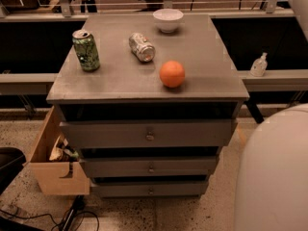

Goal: Place 7up can upright

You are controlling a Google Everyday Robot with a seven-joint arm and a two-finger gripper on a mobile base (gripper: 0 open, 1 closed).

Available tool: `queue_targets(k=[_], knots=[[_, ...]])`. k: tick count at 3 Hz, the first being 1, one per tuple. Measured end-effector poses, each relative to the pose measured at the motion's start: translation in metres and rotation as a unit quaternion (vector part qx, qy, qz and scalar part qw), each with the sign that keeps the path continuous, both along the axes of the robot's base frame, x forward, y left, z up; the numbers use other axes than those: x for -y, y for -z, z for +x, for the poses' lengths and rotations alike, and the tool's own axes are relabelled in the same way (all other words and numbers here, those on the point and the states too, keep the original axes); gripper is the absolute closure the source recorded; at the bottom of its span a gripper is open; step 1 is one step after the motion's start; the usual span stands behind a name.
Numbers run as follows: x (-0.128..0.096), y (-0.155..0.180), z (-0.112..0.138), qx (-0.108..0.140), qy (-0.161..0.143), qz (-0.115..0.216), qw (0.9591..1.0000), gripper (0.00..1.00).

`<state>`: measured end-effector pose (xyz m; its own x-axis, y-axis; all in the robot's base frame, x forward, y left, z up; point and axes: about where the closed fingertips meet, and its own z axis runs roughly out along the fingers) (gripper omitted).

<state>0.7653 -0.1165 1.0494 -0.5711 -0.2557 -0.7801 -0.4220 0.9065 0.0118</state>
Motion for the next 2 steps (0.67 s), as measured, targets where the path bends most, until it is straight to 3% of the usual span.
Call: queue_targets(k=[1, 2], knots=[[-0.008, 0.011, 0.017, -0.008, 0.049, 0.022, 0.9985, 0.0], [-0.034, 0.032, 0.04, -0.025, 0.045, 0.04, 0.9979, 0.0]])
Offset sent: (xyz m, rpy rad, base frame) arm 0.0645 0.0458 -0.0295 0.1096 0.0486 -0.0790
